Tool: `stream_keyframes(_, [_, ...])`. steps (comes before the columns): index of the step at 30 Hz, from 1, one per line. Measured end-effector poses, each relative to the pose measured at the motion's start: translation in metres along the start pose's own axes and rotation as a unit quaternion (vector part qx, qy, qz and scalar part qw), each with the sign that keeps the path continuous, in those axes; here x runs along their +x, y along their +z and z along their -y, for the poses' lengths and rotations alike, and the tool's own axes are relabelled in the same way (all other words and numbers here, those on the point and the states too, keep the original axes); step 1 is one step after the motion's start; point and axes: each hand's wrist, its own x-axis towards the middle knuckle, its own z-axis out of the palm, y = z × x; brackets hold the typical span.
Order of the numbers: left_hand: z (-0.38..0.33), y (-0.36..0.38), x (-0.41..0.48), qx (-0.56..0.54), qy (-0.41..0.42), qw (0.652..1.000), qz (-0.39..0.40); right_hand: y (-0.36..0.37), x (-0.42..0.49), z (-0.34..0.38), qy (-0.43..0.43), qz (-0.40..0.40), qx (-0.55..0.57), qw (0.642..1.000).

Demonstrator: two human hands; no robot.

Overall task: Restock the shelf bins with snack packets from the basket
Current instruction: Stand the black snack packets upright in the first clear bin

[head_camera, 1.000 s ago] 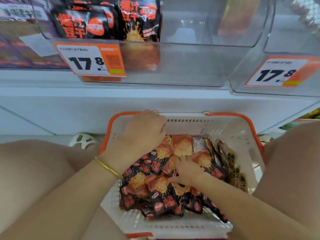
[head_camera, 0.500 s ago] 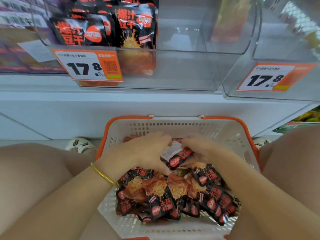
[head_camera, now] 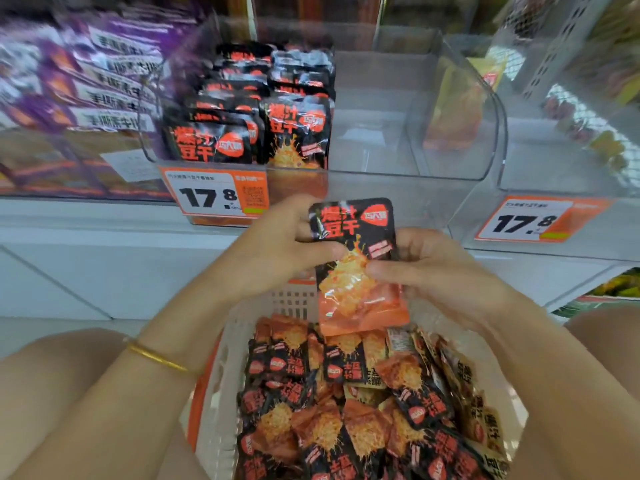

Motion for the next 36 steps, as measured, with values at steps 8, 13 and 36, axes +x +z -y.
stream_keyframes(8, [-0.033, -0.06, 0.029, 0.249, 0.175, 0.884, -0.354, -0.001, 0.078, 0.11, -0.088, -0.123, -0.021, 0.988])
stream_keyframes(13, [-0.009, -0.071, 0.048, 0.448, 0.13, 0.824, -0.322, 0.009, 0.138, 0.095, -0.013, -0.143, -0.29, 0.946])
stream_keyframes(36, [-0.009, -0.012, -0.002, 0.41, 0.241, 0.821, -0.316, 0.015, 0.045, 0.118, -0.112, -0.207, -0.249, 0.94])
